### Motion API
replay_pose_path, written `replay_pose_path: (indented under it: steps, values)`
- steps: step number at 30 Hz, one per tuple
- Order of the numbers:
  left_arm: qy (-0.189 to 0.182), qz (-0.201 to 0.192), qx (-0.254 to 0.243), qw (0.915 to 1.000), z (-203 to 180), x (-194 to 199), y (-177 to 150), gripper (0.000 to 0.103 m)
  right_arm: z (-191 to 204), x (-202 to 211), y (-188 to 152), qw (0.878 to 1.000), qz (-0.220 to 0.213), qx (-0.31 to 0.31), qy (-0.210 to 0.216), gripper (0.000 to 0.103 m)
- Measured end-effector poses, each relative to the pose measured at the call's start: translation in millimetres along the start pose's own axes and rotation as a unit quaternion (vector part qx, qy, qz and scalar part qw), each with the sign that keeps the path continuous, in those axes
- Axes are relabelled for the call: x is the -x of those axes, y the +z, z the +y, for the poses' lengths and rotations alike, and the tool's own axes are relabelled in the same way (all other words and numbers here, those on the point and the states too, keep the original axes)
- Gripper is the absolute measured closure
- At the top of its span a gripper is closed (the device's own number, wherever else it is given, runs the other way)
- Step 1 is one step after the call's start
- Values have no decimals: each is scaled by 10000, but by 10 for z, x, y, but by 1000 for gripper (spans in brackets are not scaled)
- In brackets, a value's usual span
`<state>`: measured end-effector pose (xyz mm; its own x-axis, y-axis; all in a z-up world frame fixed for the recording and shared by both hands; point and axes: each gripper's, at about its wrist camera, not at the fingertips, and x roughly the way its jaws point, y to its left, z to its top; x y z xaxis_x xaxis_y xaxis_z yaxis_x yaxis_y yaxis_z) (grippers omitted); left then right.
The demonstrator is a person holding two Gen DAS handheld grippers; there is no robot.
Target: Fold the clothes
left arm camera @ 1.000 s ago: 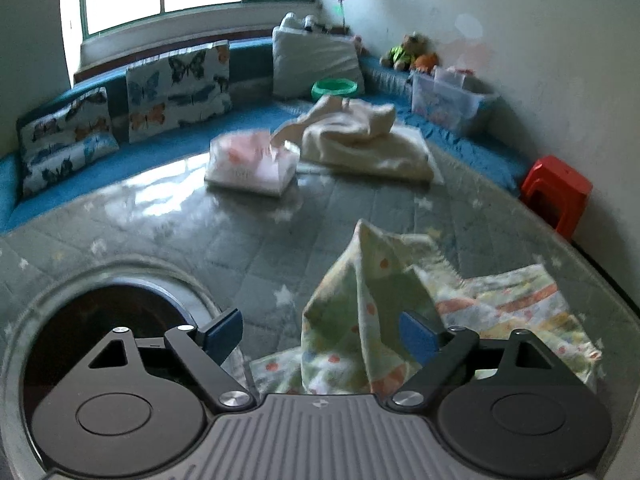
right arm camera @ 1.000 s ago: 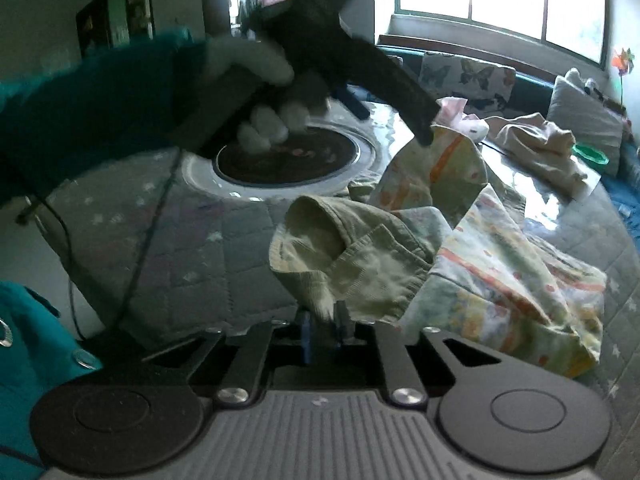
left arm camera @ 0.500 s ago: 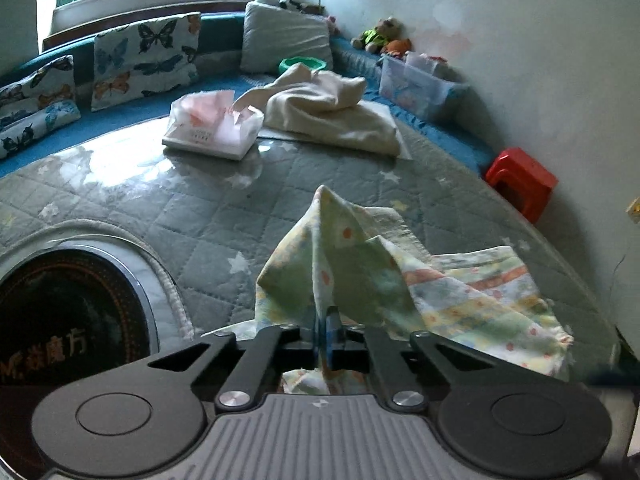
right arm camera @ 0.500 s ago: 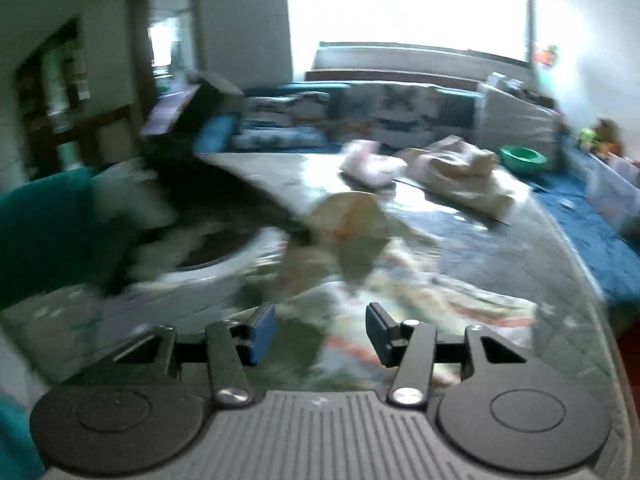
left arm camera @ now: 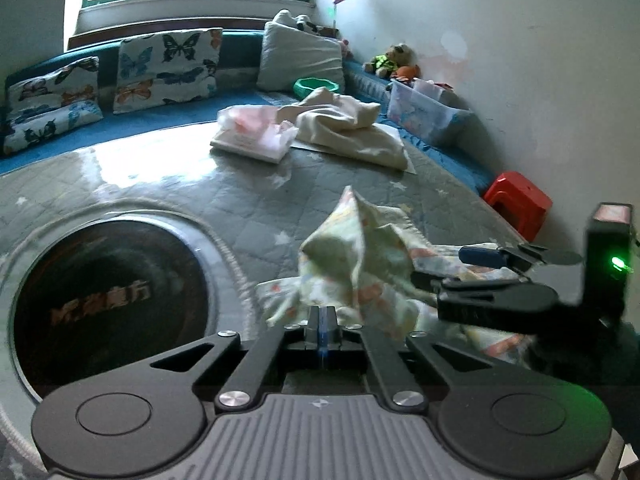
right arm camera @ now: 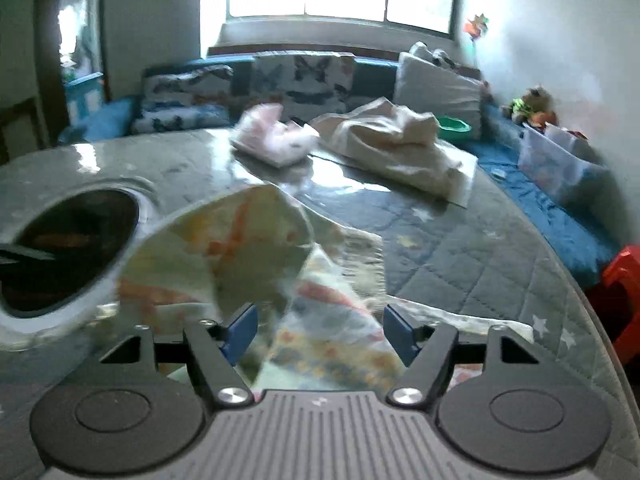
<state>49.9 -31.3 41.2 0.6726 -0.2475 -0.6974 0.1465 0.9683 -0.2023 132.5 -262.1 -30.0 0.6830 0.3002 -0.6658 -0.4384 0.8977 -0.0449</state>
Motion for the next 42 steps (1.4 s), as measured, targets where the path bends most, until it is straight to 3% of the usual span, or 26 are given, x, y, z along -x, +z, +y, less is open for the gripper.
replay_pose_path:
  steps: [2, 5, 6, 7, 9, 11, 14, 17, 18, 19, 20, 21, 22, 27, 35, 39, 42]
  values:
    - [24, 23, 68, 10000, 37, 10, 37, 101, -68, -101, 27, 9999, 99, -120, -47, 32]
    - [53, -18, 44, 10000, 24, -22, 117, 89, -164, -222, 44, 9992, 319, -244, 63, 31]
    - [92, -19, 7, 10000, -11, -53, 148, 80, -193, -257, 47, 9988, 398, -267, 116, 32]
    - [133, -20, -31, 9999, -48, -83, 179, 63, -195, -281, 47, 9987, 445, -208, 105, 35]
    - [140, -12, -82, 9999, -121, -180, 233, 49, -188, -306, 26, 9984, 536, -103, 130, 42]
    - [225, 61, -102, 9997, -172, -332, 286, 46, -186, -282, 16, 9985, 511, -55, 185, 52]
    - [354, 171, -131, 9991, -248, -562, 365, 44, -214, -274, 25, 9986, 479, -56, 215, 53]
    - [438, 281, -114, 9986, -293, -777, 428, 45, -243, -291, 36, 9987, 452, -64, 212, 54]
    - [417, 332, -106, 9985, -298, -833, 439, 51, -247, -297, 32, 9987, 448, -52, 249, 60]
    - [360, 384, -80, 9986, -288, -862, 434, 73, -250, -300, 28, 9986, 441, -37, 287, 70]
    - [302, 435, -54, 9986, -279, -890, 429, 84, -243, -283, 26, 9986, 419, 6, 324, 83]
    - [244, 486, -28, 9985, -269, -918, 424, 94, -236, -263, 25, 9986, 391, 50, 351, 89]
    - [207, 480, -27, 9986, -259, -911, 409, 97, -231, -217, 23, 9990, 321, 110, 307, 93]
    - [237, 316, -77, 9992, -187, -717, 341, 101, -302, 122, 1, 9997, -116, 232, 28, 96]
    - [253, 20, -7, 9997, 27, -146, 134, 101, -621, 1066, -159, 9941, -823, 116, -695, 96]
    - [181, -212, 0, 9996, 132, 268, -63, 101, -765, 1421, -410, 9911, -743, 29, -1105, 96]
    - [56, -334, 24, 9994, 187, 569, -246, 101, -844, 1520, -653, 9932, -296, -139, -1117, 95]
